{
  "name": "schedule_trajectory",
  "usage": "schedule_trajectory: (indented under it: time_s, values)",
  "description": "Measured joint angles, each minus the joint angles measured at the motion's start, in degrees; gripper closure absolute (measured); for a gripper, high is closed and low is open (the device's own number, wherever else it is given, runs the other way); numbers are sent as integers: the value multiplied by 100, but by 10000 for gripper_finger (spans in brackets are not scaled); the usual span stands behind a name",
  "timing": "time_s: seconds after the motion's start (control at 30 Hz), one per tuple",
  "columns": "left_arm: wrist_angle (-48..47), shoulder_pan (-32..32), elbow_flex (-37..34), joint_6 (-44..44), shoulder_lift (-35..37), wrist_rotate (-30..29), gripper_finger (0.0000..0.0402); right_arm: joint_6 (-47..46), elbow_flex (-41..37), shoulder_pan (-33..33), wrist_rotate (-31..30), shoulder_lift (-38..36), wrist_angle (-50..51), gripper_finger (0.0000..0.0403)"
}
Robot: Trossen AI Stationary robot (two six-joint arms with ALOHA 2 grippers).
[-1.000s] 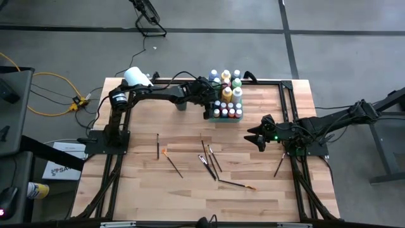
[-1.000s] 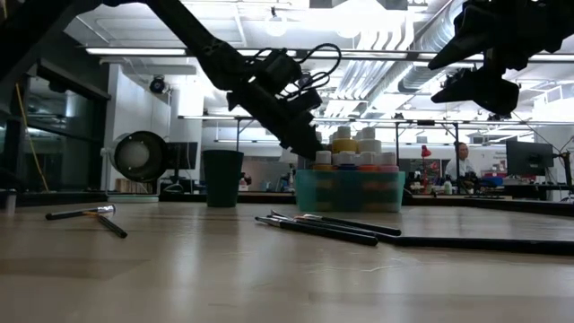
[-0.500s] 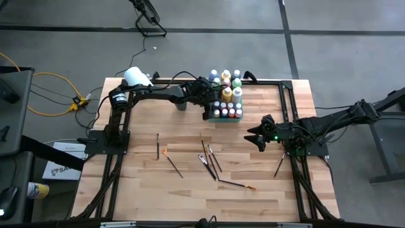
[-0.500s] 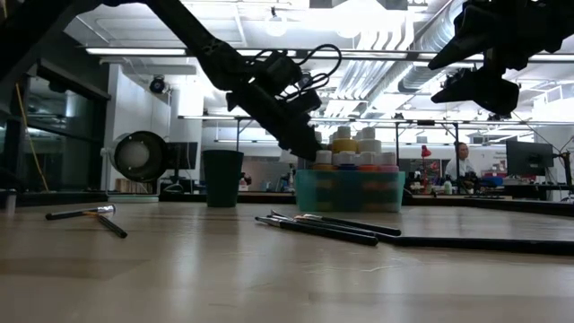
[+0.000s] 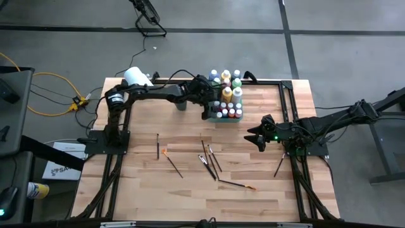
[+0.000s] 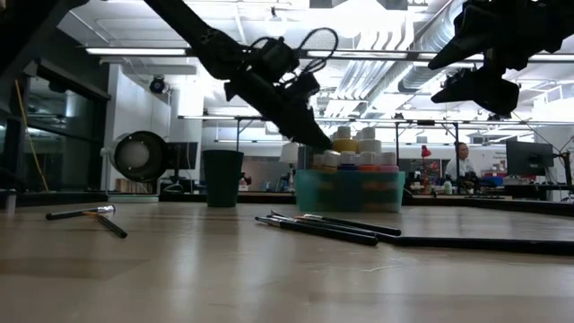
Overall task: Pick & Place Paint Supplies
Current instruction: Put the pink small paint bottle into the green bin, then put the black gold paint brush into the black cup
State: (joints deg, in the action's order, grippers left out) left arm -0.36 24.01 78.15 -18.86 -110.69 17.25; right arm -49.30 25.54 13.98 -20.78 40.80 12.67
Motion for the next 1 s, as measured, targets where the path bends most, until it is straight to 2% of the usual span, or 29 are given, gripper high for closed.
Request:
schedule_trajectory:
  time_s: [0.27,0.4,0.53,0.6,0.73,0.83,0.93,1.0]
  values:
    - [-463,2,0,-211,450,-41,158,1,0,2,0,1,0,151]
    - [-1007,2,0,-338,798,-45,158,15,0,1,-3,1,0,151]
    - [-1665,0,0,-518,1304,-45,161,758,2,0,-69,2,-6,151]
    - [-2019,-1,-2,-631,1622,-45,173,822,2,1,-16,2,-106,151]
    - [-2513,-57,4,-814,2228,-124,227,75,2,0,-26,2,-700,151]
    - [-2891,-161,4,-1024,2674,-280,290,-493,3,0,-17,0,-1285,151]
    - [-3278,-304,4,-1255,3067,-472,362,-646,7,0,-68,0,-1624,151]
    - [-3539,-429,4,-1354,3295,-670,391,-866,7,0,-58,2,-1852,151]
